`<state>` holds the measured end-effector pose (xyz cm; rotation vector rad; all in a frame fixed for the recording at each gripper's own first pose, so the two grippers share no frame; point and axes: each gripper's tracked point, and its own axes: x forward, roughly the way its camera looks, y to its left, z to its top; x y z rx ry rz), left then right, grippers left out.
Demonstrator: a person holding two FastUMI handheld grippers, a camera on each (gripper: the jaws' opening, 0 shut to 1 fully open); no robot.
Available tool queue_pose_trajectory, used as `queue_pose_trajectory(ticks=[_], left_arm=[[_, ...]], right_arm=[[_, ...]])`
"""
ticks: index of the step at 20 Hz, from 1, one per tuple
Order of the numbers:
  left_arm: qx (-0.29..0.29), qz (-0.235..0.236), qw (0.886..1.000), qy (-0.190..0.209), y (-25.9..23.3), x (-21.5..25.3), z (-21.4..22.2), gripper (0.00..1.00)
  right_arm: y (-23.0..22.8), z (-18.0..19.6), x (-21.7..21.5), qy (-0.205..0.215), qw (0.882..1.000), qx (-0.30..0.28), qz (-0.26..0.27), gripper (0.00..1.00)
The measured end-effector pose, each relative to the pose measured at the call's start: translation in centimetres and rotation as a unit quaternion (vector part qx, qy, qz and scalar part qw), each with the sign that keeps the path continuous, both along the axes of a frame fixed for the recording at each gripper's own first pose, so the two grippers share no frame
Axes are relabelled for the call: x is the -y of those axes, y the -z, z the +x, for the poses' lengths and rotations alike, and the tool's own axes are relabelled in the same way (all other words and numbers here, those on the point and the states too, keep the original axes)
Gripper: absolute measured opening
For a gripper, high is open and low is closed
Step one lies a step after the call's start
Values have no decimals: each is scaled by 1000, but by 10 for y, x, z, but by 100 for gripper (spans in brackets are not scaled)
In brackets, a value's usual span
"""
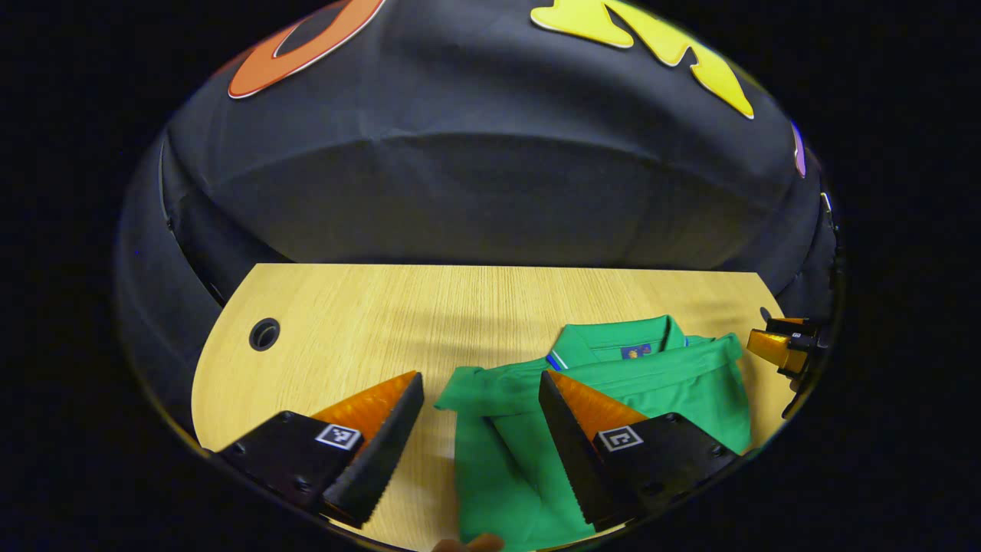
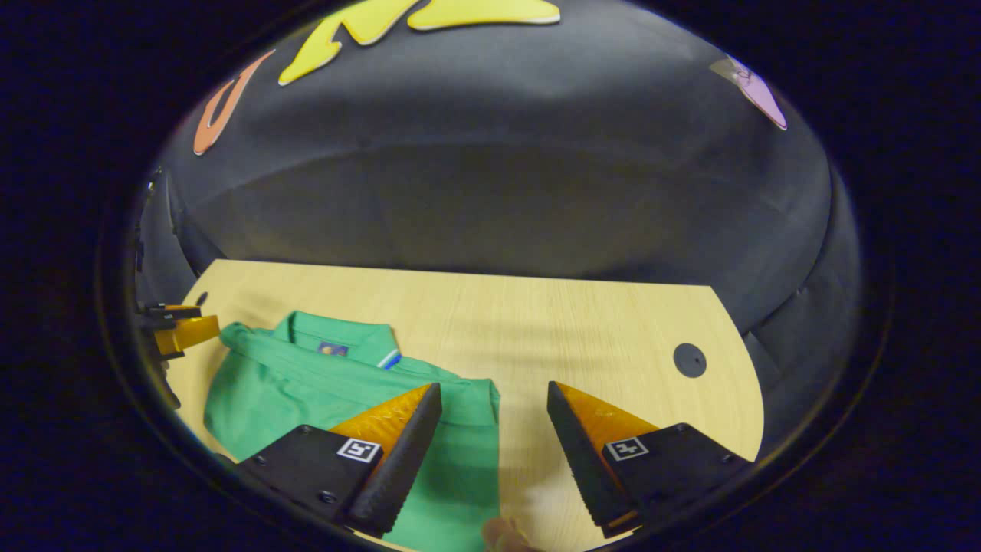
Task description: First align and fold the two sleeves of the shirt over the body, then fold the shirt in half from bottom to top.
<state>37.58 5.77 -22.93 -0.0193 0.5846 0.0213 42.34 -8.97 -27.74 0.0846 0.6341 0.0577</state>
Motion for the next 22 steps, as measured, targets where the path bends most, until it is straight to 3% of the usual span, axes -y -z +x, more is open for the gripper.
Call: queue_pose_trajectory(ticks=[2, 6, 13, 17, 22], left_arm=[[22, -20, 1000, 0, -30, 10, -21, 98], [81, -11, 997, -15, -112, 17, -83, 99], [210, 5, 978, -9, -225, 34, -221, 99], [249, 10, 969, 4, -252, 32, -305, 98], [260, 4, 966, -8, -243, 20, -377, 98]], right_arm=[[-36, -16, 2, 0, 1000, 25, 9, 96], [-106, -67, 4, -4, 997, 72, 4, 94], [-242, -212, -9, 10, 977, 211, -3, 96], [-261, -303, -38, 0, 967, 253, -23, 96], [-259, -385, -93, -23, 965, 260, -9, 94]])
